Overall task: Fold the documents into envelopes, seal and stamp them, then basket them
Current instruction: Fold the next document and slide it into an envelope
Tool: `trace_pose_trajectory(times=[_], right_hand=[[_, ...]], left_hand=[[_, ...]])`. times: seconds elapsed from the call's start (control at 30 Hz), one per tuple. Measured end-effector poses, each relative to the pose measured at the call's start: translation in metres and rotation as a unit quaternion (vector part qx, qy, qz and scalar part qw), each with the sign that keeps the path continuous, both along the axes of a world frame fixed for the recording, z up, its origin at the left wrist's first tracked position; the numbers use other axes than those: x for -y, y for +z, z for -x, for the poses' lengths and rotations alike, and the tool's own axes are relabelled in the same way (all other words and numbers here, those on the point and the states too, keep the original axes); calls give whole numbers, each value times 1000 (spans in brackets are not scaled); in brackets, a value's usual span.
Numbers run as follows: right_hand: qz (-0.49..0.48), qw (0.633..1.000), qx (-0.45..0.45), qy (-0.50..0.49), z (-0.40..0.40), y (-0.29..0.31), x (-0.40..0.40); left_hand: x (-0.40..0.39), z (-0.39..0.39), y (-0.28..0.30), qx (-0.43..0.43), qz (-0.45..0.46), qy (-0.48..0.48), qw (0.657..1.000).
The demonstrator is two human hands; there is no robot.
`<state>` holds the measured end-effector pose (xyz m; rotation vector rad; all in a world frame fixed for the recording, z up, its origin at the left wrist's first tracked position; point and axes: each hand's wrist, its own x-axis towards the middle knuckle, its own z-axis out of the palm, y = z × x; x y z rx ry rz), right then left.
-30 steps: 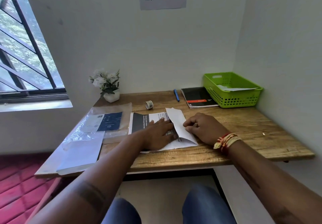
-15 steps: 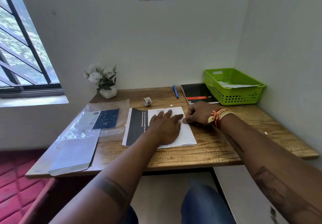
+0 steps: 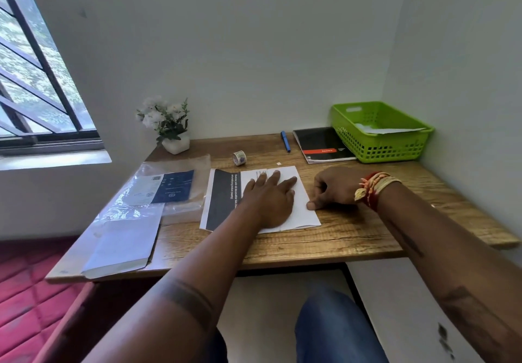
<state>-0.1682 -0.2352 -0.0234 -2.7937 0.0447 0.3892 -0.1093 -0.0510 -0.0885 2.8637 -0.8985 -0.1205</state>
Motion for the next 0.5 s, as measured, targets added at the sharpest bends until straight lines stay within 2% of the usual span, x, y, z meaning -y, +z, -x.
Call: trace_pose_trajectory(times=[0.2, 0.27, 0.37, 0.43, 0.5], right_hand=[[2, 998, -65, 26, 15, 5, 3], [-24, 998, -59, 30, 15, 5, 4], [-76, 995, 61, 15, 14, -11, 4], [-58, 988, 145, 9, 13, -27, 2], [-24, 983, 182, 5, 7, -35, -2]], left_hand=[[0, 0, 0, 2, -3, -2, 1000], [0, 0, 0, 3, -2, -2, 1000], [-1, 0, 0, 4, -2, -4, 1000], [0, -1, 0, 4, -3, -4, 1000], [0, -2, 0, 3, -2, -2, 1000]])
